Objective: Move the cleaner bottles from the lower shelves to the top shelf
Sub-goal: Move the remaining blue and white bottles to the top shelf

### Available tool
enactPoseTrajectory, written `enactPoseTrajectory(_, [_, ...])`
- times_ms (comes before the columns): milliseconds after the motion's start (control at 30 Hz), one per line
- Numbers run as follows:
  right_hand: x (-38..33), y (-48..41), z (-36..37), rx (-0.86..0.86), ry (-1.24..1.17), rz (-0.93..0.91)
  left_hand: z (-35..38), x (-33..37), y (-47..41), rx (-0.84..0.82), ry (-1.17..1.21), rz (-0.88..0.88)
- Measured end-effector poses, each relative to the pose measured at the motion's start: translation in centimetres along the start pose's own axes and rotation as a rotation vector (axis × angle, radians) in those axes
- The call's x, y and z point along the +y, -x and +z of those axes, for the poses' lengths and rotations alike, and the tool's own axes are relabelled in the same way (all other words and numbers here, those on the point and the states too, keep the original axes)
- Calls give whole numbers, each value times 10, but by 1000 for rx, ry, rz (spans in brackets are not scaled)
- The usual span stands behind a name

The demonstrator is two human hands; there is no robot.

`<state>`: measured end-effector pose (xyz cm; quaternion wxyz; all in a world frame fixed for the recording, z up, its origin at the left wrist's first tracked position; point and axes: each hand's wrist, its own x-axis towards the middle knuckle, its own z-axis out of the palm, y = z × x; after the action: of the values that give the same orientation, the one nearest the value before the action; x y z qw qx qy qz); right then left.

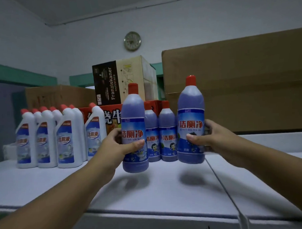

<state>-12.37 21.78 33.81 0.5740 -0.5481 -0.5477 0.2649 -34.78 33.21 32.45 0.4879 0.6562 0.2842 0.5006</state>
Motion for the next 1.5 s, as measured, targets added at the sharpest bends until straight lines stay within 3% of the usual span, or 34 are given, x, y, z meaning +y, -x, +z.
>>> enactPoseTrajectory(233, [20, -54, 30, 134, 207, 10, 13, -37, -60, -95, -92, 20])
enactPoseTrajectory(467, [63, -68, 48, 142, 300, -26, 19, -78, -85, -148, -141, 89])
enactPoseTrajectory(767, [62, -69, 49, 162, 524, -40, 10, -78, -82, -265, -320, 108])
enactPoseTrajectory(967, [64, -63, 41, 73, 533, -13, 3, -83, -78, -405, -413, 69])
enactPoseTrajectory(1233, [73, -63, 39, 4, 502, -33, 2, -92, -82, -413, -446, 65])
enactPoseTrajectory(1500, [57, -55, 29, -19, 721, -65, 2, -71, -81, -430, -565, 4])
